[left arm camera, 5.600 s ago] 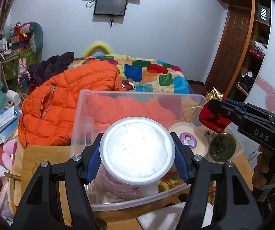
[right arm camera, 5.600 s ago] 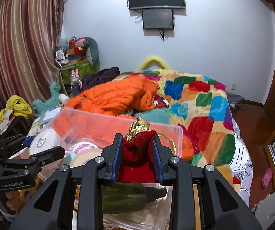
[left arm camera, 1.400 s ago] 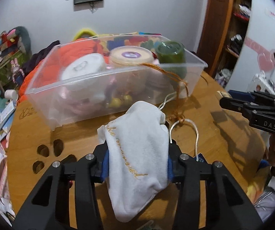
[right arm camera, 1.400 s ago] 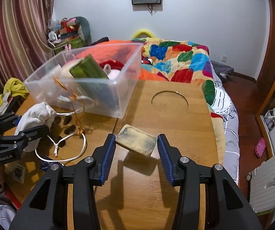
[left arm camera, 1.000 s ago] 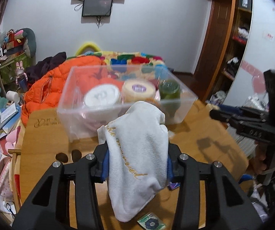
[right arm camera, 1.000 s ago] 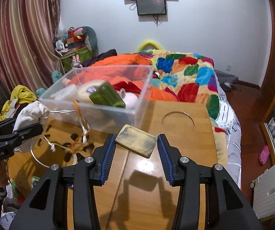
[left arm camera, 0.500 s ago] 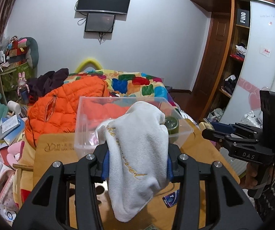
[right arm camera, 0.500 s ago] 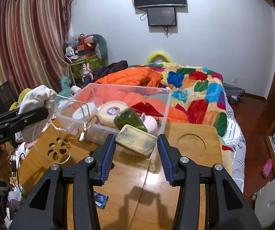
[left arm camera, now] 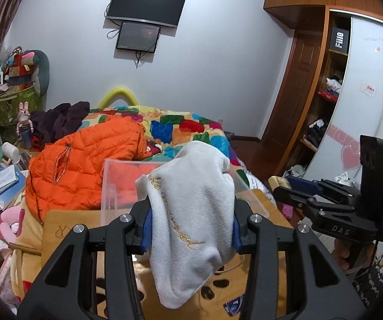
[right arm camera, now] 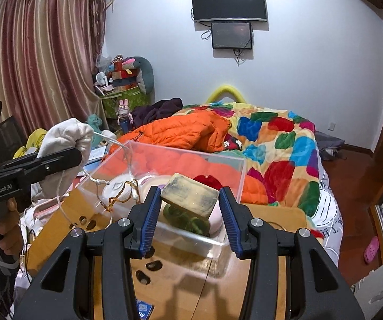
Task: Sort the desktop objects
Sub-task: 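Carry the soap bar and white pouch into the clear box while both tools release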
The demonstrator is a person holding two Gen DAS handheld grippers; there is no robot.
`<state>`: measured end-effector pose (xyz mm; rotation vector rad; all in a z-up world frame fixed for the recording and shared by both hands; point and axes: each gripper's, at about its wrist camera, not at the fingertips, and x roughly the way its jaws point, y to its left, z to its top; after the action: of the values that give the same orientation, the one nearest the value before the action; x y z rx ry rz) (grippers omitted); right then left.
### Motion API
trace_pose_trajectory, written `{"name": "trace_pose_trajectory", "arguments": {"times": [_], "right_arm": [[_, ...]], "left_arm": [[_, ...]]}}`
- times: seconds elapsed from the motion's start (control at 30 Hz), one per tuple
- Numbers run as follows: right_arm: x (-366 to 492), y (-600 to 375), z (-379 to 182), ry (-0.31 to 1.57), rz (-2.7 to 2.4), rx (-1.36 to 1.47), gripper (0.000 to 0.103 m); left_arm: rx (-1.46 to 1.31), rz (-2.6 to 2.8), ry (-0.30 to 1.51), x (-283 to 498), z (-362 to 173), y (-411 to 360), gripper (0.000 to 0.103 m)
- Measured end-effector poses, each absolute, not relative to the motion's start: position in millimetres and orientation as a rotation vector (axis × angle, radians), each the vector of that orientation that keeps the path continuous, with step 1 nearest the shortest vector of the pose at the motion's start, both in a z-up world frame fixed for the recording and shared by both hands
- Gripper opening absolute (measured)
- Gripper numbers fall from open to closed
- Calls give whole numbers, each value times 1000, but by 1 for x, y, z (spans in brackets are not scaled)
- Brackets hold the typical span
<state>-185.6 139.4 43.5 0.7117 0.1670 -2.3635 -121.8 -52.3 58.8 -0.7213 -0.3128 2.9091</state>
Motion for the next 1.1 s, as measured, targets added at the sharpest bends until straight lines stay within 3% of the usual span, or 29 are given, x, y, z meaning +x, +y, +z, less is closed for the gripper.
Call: {"name": "trace_pose_trajectory", "arguments": {"times": [0.57,1.1], "right_arm": [[-229,120,37,170,-2362,737,41],[-258,107,9,145,-2339,843,42]], "left_arm": [[-739,2938,-295,-175,52,-66,44],[-905,2951,-275,-221,2,-60,45]]}}
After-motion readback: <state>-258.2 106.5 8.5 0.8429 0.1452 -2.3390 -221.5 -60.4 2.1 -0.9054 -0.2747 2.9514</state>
